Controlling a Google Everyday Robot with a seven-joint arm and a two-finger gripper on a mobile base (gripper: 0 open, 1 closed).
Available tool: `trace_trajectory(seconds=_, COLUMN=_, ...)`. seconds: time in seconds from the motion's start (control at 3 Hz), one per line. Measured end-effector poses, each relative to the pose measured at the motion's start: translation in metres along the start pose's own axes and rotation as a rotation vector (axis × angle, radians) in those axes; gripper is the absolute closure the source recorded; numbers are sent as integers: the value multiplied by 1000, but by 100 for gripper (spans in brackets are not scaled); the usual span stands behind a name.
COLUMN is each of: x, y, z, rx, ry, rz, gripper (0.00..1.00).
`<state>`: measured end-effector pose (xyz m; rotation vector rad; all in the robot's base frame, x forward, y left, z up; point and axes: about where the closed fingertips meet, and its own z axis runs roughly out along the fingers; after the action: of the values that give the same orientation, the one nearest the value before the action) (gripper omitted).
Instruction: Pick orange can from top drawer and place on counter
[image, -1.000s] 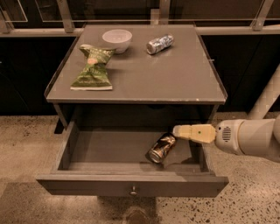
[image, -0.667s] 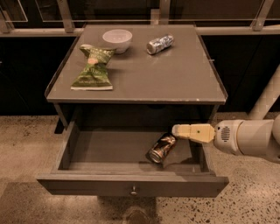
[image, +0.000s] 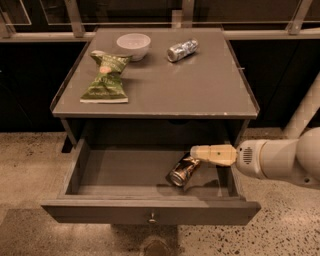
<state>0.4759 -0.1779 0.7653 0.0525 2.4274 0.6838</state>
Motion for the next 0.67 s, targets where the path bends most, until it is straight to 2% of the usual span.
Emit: trace_trajectory(seconds=0.67, x=9, y=5, z=58, rx=16, ry=24, rz=-41, gripper=0)
